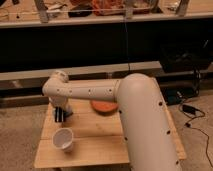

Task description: Place the eraser on the white sponge

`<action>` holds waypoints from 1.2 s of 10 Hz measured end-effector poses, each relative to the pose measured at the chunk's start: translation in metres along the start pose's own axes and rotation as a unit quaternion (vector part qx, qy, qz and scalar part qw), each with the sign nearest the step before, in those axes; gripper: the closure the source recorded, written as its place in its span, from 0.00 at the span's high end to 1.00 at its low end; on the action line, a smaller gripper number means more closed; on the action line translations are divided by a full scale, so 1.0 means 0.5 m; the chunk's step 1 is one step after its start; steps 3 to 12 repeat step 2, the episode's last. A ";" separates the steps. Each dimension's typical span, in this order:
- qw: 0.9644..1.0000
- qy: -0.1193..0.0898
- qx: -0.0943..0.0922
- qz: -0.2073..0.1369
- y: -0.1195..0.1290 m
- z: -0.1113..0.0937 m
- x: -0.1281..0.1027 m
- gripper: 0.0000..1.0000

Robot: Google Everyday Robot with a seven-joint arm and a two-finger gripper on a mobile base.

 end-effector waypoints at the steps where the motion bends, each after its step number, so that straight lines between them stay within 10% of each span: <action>1: 1.000 0.000 0.001 -0.004 -0.002 0.001 -0.001 0.01; 12: 1.000 -0.001 0.004 -0.007 -0.003 0.000 -0.002 0.01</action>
